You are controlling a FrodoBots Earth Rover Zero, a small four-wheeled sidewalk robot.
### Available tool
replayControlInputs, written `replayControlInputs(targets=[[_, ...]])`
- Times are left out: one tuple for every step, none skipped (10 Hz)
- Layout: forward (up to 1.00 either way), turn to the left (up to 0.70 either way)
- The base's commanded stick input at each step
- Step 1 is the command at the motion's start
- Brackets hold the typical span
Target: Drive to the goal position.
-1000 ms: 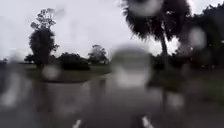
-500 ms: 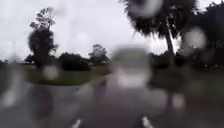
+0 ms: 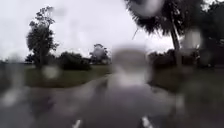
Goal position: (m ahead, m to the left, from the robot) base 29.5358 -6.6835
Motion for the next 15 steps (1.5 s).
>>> replayControlInputs(targets=[[0.85, -0.34], [0.85, -0.25], [0.85, -0.03], [0.85, 0.0], [0.85, 0.0], [0.85, 0.0], [0.85, 0.0], [0.85, 0.0], [0.85, 0.0], [0.85, 0.0], [0.85, 0.0], [0.85, 0.0], [0.85, 0.0], [0.85, 0.0], [0.85, 0.0]])
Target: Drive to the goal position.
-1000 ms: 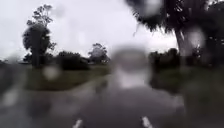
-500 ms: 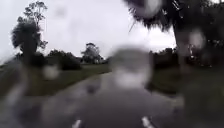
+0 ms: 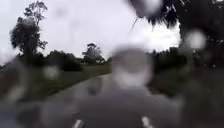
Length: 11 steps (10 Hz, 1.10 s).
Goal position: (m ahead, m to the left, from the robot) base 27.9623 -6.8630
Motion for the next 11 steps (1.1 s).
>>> replayControlInputs(targets=[[0.85, 0.0], [0.85, 0.0], [0.85, 0.06], [0.85, 0.25], [0.85, 0.32], [0.85, 0.12], [0.85, 0.0], [0.85, 0.0], [0.85, 0.0], [0.85, 0.0], [0.85, 0.0]])
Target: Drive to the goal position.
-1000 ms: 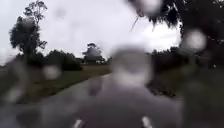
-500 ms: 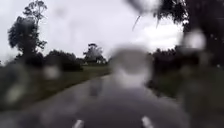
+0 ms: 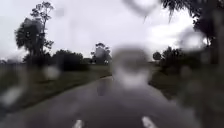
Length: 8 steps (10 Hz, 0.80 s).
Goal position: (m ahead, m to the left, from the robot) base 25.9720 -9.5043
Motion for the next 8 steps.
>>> replayControlInputs(targets=[[0.85, 0.0], [0.85, 0.0], [0.85, 0.0], [0.85, 0.0], [0.85, 0.0], [0.85, 0.0], [0.85, 0.0], [0.85, 0.0]])
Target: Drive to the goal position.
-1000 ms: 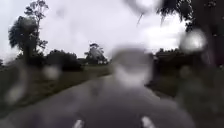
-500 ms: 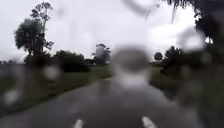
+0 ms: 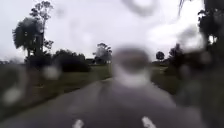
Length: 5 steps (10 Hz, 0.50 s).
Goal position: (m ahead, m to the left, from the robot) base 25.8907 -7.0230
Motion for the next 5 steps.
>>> replayControlInputs(targets=[[0.85, 0.0], [0.85, -0.05], [0.85, -0.18], [0.85, -0.34], [0.85, -0.32]])
